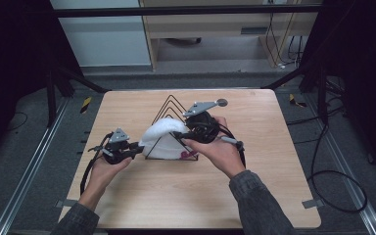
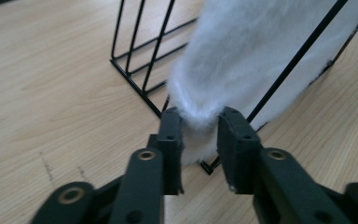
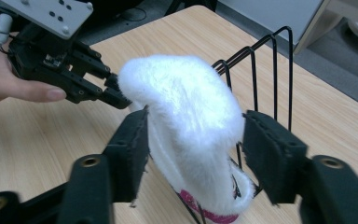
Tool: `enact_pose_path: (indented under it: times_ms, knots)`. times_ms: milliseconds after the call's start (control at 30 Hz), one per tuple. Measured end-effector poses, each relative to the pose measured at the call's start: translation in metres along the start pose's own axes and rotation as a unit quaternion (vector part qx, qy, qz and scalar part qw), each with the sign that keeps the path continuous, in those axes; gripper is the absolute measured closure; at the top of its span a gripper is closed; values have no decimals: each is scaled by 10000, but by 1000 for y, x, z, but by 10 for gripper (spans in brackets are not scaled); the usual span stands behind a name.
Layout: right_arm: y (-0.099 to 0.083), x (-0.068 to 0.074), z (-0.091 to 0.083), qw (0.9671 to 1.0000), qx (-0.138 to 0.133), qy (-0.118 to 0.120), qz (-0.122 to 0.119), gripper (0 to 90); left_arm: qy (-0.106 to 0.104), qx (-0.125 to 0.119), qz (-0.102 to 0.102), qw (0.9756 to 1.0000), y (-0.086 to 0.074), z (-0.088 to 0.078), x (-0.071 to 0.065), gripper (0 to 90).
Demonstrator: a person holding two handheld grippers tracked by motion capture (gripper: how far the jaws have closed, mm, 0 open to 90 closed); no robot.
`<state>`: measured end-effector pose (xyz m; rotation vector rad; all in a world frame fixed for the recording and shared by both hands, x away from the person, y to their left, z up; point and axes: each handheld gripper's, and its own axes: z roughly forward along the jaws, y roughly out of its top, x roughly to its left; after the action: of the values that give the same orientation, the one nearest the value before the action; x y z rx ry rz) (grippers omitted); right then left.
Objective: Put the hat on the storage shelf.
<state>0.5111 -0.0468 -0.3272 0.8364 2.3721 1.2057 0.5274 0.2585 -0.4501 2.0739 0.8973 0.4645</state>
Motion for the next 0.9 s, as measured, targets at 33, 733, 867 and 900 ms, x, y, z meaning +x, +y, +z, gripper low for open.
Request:
enact_pose_path:
  times_ms: [33,733,867,900]
  knots:
    - [-1,1,-2,10000,-15,15,-9,368,39,-50,-14,10000,0,-3,0,651]
    - [-26,-4,-28,9989,-306,-346,44,81,102,-279,112,9995,-11,-35,-18,68]
    - [-34,-7,-34,9987,-349,-351,84,76,89,-319,104,9994,-20,-37,-20,63]
    - [-37,-8,-36,9987,-350,-359,114,76,91,-293,58,9995,-23,-37,-19,59]
